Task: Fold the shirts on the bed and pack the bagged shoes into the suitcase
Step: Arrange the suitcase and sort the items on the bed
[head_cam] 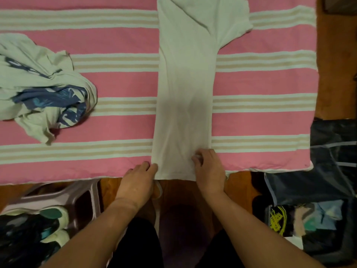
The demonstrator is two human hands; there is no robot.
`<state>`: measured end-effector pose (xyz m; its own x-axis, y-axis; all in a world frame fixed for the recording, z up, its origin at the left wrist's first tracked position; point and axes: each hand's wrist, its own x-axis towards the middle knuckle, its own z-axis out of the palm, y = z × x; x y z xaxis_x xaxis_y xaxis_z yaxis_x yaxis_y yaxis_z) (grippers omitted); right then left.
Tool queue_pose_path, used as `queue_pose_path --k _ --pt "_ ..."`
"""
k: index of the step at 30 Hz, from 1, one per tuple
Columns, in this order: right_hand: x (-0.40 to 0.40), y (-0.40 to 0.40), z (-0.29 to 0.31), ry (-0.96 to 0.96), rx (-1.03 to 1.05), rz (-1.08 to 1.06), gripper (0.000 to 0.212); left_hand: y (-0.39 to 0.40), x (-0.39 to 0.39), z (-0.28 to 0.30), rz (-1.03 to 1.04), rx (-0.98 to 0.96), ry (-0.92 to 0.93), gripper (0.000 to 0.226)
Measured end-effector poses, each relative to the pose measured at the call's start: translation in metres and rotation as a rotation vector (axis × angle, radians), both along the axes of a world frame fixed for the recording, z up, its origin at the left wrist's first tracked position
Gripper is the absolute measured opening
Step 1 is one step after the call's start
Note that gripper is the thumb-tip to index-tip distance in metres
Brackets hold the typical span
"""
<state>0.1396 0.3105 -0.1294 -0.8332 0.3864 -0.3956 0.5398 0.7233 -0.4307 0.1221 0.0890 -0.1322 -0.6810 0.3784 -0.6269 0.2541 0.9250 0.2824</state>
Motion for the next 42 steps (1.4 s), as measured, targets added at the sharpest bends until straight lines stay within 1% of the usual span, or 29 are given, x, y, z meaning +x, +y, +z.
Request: queue_pose_path --k 5,7,9,11,12,14,16,18,19,20,21,22,23,24,25,26,29,31,32,34,35,36,37,39,40,41,42 --pt "-0.003 -0.003 -0.003 -0.013 -0.004 -0.072 0.013 0.002 -0.001 0.002 0.012 -0.016 -0.037 0.034" --pt "-0.007 0.000 -0.006 -0.020 0.013 -0.045 0.012 0.005 -0.002 0.003 0.021 -0.032 -0.051 0.033" --pt "-0.012 0.005 -0.008 -0.073 -0.008 -0.002 0.011 0.008 -0.005 0.004 0.031 -0.057 -0.073 0.031" --pt "-0.015 0.013 -0.006 -0.120 -0.087 0.015 0.008 0.009 -0.007 0.004 0.041 -0.092 -0.134 0.028" --pt "-0.015 0.018 -0.002 -0.136 -0.154 -0.010 0.007 0.010 -0.009 0.006 0.049 -0.107 -0.169 0.027" --pt "-0.009 0.033 0.007 -0.211 -0.251 -0.065 0.012 0.012 -0.013 0.011 0.054 -0.130 -0.224 0.027" --pt "0.001 0.051 0.021 -0.406 -0.219 -0.024 0.014 0.013 -0.021 0.018 0.013 -0.180 -0.293 0.028" --pt "0.011 0.073 0.035 -0.708 -0.114 0.117 0.005 0.013 -0.034 0.024 -0.058 -0.233 -0.396 0.027" --pt "0.012 0.083 0.042 -0.885 -0.057 0.225 0.016 0.015 -0.043 0.026 -0.088 -0.252 -0.444 0.025" --pt "0.011 0.091 0.050 -1.067 -0.007 0.340 0.032 0.016 -0.054 0.030 -0.099 -0.253 -0.479 0.022" --pt "0.008 0.098 0.060 -1.203 0.023 0.434 0.042 0.018 -0.068 0.034 -0.086 -0.241 -0.492 0.022" --pt "-0.003 0.104 0.070 -1.279 0.018 0.494 0.043 0.022 -0.085 0.039 -0.060 -0.231 -0.477 0.023" --pt "-0.021 0.108 0.079 -1.296 -0.024 0.451 0.037 0.026 -0.107 0.045 -0.027 -0.216 -0.437 0.024" --pt "-0.044 0.112 0.088 -1.271 -0.101 0.322 0.032 0.032 -0.132 0.052 0.003 -0.191 -0.384 0.022" --pt "-0.070 0.115 0.092 -1.169 -0.191 0.185 0.029 0.038 -0.160 0.058 0.036 -0.157 -0.311 0.019" --pt "-0.104 0.120 0.094 -1.004 -0.228 0.105 0.028 0.045 -0.189 0.064 0.070 -0.127 -0.231 0.017" --pt "-0.211 0.134 0.084 -0.483 -0.209 -0.039 0.027 0.071 -0.270 0.069 0.166 -0.029 -0.022 0.017" --pt "-0.283 0.145 0.075 -0.233 -0.179 -0.150 0.031 0.089 -0.313 0.060 0.194 0.052 0.073 0.020" --pt "-0.315 0.150 0.070 -0.152 -0.152 -0.199 0.034 0.098 -0.331 0.051 0.206 0.080 0.110 0.021" --pt "-0.370 0.164 0.058 -0.058 -0.113 -0.342 0.037 0.113 -0.362 0.031 0.215 0.096 0.212 0.018" --pt "-0.392 0.170 0.050 -0.038 -0.117 -0.419 0.036 0.118 -0.375 0.020 0.214 0.090 0.273 0.020" --pt "-0.409 0.173 0.041 -0.035 -0.119 -0.483 0.034 0.121 -0.389 0.009 0.216 0.089 0.355 0.027" --pt "-0.424 0.174 0.032 -0.036 -0.140 -0.502 0.034 0.123 -0.405 0.000 0.207 0.081 0.450 0.036" --pt "-0.439 0.176 0.017 -0.051 -0.244 -0.505 0.041 0.127 -0.439 -0.013 0.149 0.067 0.608 0.047" --pt "-0.440 0.176 0.014 -0.048 -0.339 -0.529 0.042 0.130 -0.456 -0.015 0.115 0.074 0.657 0.050" --pt "-0.439 0.178 0.012 -0.010 -0.452 -0.566 0.040 0.134 -0.473 -0.014 0.085 0.086 0.681 0.053" --pt "-0.433 0.181 0.015 0.071 -0.517 -0.601 0.034 0.140 -0.489 -0.010 0.061 0.095 0.682 0.055"
